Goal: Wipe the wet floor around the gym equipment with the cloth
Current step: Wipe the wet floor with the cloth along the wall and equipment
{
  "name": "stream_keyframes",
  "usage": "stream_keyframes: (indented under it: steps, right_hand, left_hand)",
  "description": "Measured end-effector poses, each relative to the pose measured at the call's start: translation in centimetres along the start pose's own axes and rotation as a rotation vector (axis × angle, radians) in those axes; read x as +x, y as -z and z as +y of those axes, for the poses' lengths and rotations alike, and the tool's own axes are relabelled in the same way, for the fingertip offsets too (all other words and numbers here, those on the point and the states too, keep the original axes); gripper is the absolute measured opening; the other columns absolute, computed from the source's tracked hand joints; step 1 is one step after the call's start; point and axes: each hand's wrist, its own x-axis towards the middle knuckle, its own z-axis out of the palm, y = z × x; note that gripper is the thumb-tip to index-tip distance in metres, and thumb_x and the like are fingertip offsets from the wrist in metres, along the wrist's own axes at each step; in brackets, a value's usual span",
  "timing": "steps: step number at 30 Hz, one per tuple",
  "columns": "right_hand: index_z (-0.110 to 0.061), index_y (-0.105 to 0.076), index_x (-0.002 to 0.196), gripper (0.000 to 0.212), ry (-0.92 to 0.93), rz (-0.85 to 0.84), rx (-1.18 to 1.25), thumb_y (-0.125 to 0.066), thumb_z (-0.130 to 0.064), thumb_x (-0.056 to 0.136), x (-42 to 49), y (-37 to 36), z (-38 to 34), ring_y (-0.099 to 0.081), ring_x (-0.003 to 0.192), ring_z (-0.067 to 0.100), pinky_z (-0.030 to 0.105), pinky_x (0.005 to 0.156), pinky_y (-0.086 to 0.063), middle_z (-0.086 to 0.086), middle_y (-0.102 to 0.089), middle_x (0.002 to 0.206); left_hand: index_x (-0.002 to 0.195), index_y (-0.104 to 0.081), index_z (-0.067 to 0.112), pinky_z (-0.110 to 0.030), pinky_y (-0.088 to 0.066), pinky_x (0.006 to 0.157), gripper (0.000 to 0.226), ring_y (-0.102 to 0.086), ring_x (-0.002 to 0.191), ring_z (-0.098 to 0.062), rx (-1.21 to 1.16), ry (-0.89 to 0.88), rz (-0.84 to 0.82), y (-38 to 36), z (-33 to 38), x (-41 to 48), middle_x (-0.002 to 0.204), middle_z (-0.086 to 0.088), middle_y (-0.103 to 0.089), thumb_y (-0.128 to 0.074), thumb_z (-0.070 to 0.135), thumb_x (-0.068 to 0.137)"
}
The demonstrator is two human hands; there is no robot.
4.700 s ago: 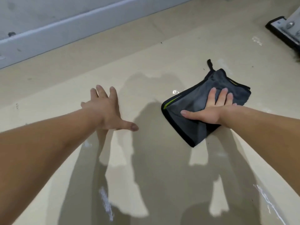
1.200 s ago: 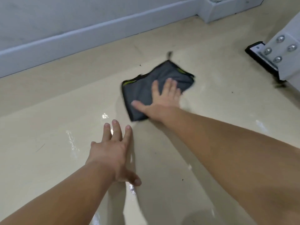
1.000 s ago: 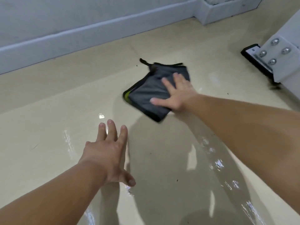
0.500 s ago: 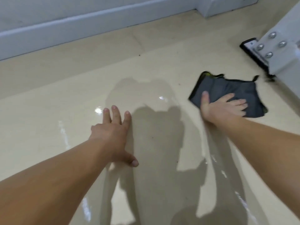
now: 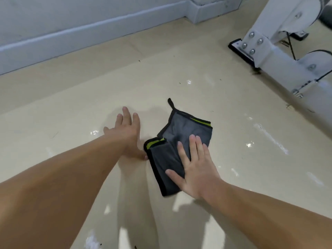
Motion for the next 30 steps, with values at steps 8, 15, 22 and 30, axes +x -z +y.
stream_keyframes:
  steps: [8,15,22,30]
  right_hand:
    - [-0.032,0.029,0.155,0.096,-0.163,-0.382,0.023,-0.022,-0.081,0.090,-7.9,0.4,-2.4,0.029,0.151,0.039,0.051,0.125,0.008,0.015,0.032,0.164]
    - [-0.026,0.028,0.156,0.115,-0.152,-0.459,-0.026,-0.027,-0.092,0.079,-6.4,0.6,-2.8,0.036,0.143,0.052,0.059,0.123,0.007,0.021,0.031,0.163]
    - [-0.039,0.042,0.143,0.127,-0.089,-0.474,0.190,-0.036,-0.101,0.065,-3.9,0.4,1.4,0.057,0.130,0.032,0.051,0.118,0.025,0.005,0.060,0.142]
    - [-0.043,0.029,0.153,0.133,0.041,-0.290,0.179,-0.040,-0.104,0.058,5.8,3.2,11.5,0.045,0.144,0.028,0.048,0.122,0.020,0.002,0.050,0.154]
  left_hand:
    - [0.163,0.016,0.004,-0.059,-0.008,0.129,0.108,0.012,0.161,-0.037,0.045,-0.198,0.133,1.1,8.1,-1.9,0.171,-0.021,0.024,-0.063,0.037,0.097]
    - [0.164,0.006,0.004,-0.051,-0.013,0.129,0.091,-0.002,0.160,-0.037,0.165,-0.416,0.156,-0.8,10.4,-3.0,0.172,-0.025,0.011,-0.056,0.027,0.101]
    - [0.162,-0.006,0.008,-0.049,-0.024,0.125,0.085,-0.014,0.157,-0.037,0.160,-0.301,0.120,-1.5,8.0,-4.3,0.171,-0.025,0.004,-0.058,0.024,0.096]
    - [0.133,-0.032,0.014,-0.040,-0.041,0.105,0.064,-0.039,0.132,-0.032,0.062,-0.091,0.026,-1.7,11.2,-5.7,0.144,-0.015,-0.030,-0.058,0.043,0.082]
